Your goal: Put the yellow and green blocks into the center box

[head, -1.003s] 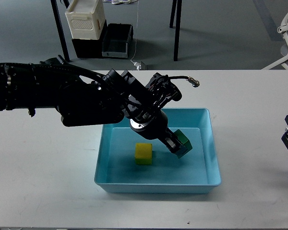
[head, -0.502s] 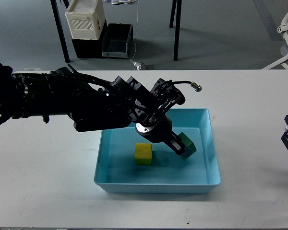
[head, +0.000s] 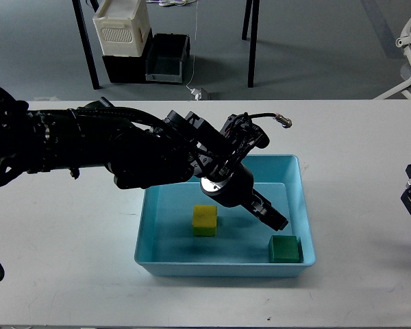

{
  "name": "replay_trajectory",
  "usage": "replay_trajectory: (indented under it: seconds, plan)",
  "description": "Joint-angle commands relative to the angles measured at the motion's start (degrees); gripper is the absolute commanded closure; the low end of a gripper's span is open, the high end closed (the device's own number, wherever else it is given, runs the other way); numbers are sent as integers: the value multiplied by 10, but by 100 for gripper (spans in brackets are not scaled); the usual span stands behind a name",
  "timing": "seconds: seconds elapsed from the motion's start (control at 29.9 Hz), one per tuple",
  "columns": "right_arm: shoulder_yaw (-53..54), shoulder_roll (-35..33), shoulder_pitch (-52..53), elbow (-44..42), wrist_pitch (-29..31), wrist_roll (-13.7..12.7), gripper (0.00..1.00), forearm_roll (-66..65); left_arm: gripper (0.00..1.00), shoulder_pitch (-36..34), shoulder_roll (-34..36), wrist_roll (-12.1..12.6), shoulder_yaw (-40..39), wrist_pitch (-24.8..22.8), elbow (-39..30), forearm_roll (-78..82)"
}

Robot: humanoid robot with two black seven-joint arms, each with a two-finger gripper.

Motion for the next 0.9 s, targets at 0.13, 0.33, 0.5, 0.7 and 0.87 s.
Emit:
replay_trajectory:
  seconds: [0.13,0.33,0.5,0.7,0.87]
  plan:
    - [0,0,1,1,0,0,0,0,18,-12,44,-1,-29,0,17,-17]
    - [0,0,20,0,-1,0,0,-2,17,-9,93,2,-165,0,27,-34]
    - [1,0,39,-11,0,0,0,-12,17,9,129,1,-299,0,39,-115]
    - [1,0,47,-12,1,0,0,-13,14,19,152,-1,-401,0,64,-270]
    - [2,0,72,-51,-1,0,0,-14,11,72,163,-1,-524,0,73,-335]
